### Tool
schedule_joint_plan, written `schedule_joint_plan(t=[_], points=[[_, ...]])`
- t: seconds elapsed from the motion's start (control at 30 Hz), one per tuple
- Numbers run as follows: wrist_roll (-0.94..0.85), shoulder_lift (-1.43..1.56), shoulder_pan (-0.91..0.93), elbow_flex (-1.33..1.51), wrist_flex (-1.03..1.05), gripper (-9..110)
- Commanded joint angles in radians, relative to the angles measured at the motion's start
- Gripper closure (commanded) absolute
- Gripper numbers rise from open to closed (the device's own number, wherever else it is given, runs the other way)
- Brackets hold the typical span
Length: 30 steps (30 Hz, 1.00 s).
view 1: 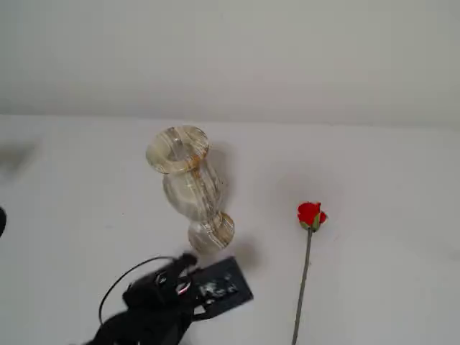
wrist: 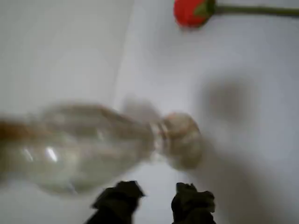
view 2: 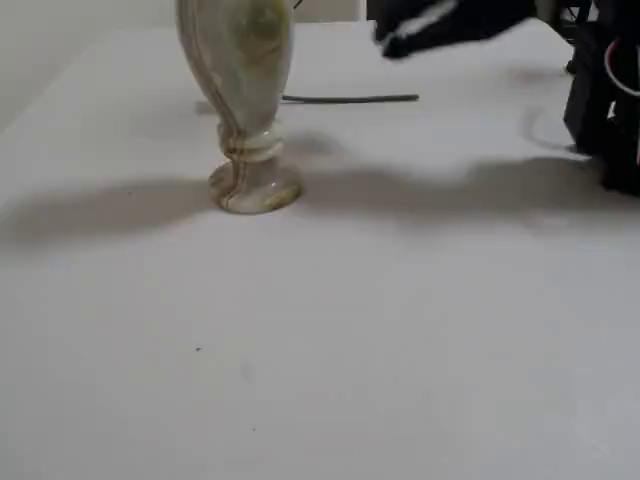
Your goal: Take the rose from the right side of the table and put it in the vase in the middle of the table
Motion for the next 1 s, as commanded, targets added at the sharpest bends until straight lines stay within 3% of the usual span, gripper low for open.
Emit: schedule_joint_plan(t=[0.0,0.33,0.5,0.8,0.87,0.97], points=[[0.308,-0.520,0.106,-0.420,-0.038,78],[0.710,-1.282,0.196,-1.092,0.166,68],[0.781,-1.520,0.259,-1.287,0.213,65],[0.854,-2.040,0.307,-2.042,0.604,61],[0.879,-2.181,0.307,-2.303,0.738,62],[0.894,-2.503,0.298,-2.918,0.971,63]])
